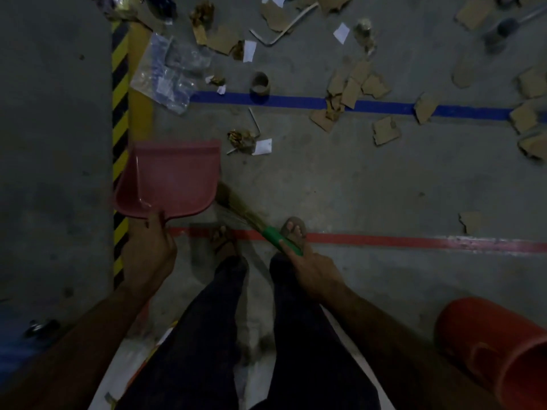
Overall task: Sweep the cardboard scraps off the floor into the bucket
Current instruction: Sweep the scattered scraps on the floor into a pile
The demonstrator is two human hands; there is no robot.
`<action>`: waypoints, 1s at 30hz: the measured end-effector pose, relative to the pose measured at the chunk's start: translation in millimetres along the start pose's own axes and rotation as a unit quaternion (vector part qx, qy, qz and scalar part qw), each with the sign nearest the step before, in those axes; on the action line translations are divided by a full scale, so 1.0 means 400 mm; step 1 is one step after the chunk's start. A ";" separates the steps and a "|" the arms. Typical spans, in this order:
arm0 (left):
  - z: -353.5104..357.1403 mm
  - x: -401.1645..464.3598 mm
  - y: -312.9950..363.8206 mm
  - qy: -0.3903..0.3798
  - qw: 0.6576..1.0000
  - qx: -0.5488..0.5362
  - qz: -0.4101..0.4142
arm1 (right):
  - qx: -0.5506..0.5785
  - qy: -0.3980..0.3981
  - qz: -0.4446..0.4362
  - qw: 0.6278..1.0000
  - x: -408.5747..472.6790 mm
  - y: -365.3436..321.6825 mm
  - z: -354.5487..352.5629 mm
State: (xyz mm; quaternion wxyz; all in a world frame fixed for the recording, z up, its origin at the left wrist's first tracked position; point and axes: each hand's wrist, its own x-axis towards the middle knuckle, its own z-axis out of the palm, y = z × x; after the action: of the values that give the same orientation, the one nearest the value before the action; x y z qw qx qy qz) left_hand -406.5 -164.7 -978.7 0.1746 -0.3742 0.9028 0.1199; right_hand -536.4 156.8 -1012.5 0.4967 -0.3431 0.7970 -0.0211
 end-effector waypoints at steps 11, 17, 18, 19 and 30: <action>0.079 0.072 -0.040 -0.014 0.994 0.049 0.097 | -0.161 -0.017 0.226 0.960 0.131 0.287 -0.043; 0.124 0.171 -0.062 -0.048 0.993 0.051 0.092 | -0.093 0.041 0.326 0.940 0.159 0.387 -0.099; 0.125 0.187 -0.061 -0.033 0.994 0.043 0.100 | -0.076 0.056 0.341 0.935 0.165 0.393 -0.109; 0.123 0.203 -0.059 -0.020 0.993 0.038 0.111 | -0.057 0.074 0.353 0.931 0.170 0.397 -0.118; 0.044 0.296 -0.106 0.088 0.980 0.062 0.167 | 0.122 0.278 0.299 0.905 0.052 0.214 -0.084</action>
State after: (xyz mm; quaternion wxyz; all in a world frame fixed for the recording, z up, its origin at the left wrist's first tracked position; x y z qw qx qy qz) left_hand -450.3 -262.9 -1046.5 0.0947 -0.2154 0.9702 0.0576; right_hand -614.0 200.1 -1043.7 0.2760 -0.0059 0.9590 -0.0636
